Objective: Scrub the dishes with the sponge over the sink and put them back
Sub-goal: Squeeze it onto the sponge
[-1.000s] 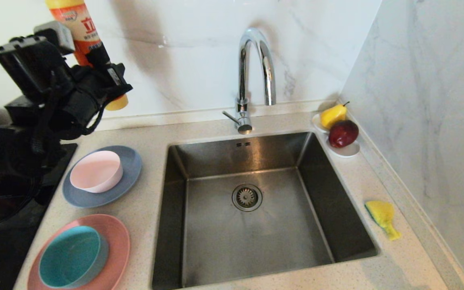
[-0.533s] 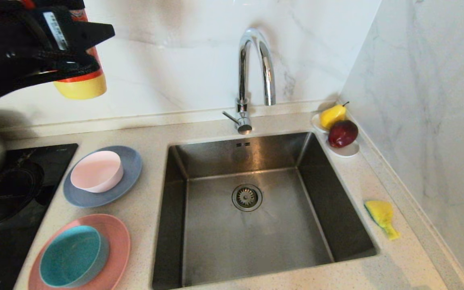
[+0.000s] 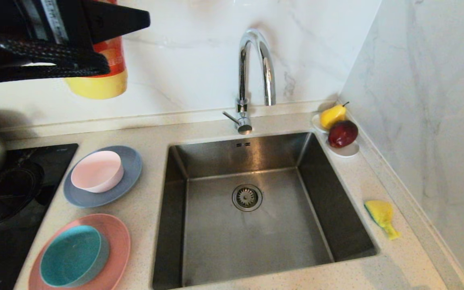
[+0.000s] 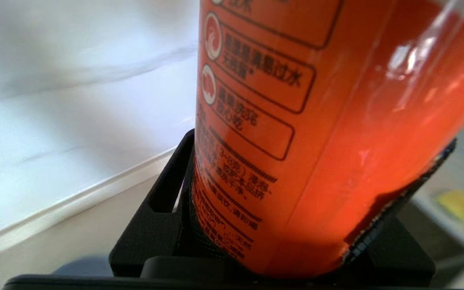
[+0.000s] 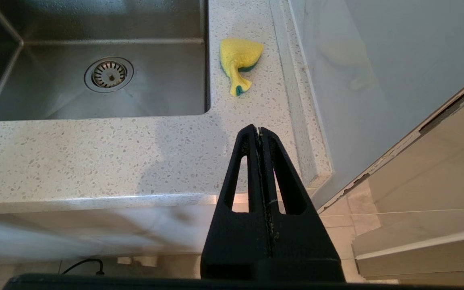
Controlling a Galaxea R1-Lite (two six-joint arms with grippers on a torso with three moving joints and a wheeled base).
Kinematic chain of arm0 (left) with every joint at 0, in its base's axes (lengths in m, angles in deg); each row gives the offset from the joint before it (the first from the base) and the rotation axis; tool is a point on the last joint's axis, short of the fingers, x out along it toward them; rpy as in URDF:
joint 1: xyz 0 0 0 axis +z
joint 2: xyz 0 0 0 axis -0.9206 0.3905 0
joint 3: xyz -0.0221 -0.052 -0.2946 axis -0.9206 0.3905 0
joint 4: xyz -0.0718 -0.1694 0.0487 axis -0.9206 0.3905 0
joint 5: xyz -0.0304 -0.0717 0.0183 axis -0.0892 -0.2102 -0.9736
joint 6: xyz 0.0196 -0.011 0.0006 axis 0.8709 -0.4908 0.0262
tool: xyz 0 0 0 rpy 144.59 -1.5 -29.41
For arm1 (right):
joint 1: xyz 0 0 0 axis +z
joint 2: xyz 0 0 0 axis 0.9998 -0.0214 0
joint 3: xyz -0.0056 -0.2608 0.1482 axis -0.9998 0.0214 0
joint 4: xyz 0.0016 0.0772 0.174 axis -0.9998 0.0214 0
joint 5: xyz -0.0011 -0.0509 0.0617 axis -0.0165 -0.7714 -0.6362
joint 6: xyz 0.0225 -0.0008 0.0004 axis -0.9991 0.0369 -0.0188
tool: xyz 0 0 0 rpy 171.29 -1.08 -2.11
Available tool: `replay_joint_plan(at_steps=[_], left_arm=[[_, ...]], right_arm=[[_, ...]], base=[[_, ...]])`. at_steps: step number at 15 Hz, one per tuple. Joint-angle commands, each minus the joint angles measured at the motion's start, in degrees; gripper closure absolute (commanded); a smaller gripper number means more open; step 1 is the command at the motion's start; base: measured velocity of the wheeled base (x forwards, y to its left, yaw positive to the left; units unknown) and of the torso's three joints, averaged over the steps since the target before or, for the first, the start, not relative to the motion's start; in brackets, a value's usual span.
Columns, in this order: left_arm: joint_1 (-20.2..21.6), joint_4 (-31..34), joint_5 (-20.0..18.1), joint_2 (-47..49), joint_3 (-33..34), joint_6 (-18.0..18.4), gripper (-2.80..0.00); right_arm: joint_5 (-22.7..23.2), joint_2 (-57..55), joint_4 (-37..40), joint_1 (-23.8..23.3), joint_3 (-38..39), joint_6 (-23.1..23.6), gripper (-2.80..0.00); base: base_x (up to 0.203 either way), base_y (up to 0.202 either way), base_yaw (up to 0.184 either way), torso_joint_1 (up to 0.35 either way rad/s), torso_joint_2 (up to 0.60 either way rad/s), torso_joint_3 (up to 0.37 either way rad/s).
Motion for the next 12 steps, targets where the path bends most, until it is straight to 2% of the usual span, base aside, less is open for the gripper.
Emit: replay_joint_plan(at_steps=[1, 9, 12], left_arm=[[-4.3, -0.2, 0.4, 6.5, -4.4, 0.1, 0.00], [-13.8, -0.3, 0.9, 21.0, -14.8, 1.4, 0.00], [-17.3, -0.4, 2.1, 26.7, -19.0, 1.6, 0.00]], right_arm=[[0.0, 0.0, 0.0, 0.0, 0.0, 0.0, 0.00], [0.0, 0.0, 0.0, 0.0, 0.0, 0.0, 0.00], [0.0, 0.0, 0.0, 0.0, 0.0, 0.0, 0.00]], base=[[0.000, 0.000, 0.000, 0.000, 0.00, 0.000], [0.000, 0.000, 0.000, 0.000, 0.00, 0.000], [0.000, 0.000, 0.000, 0.000, 0.00, 0.000]])
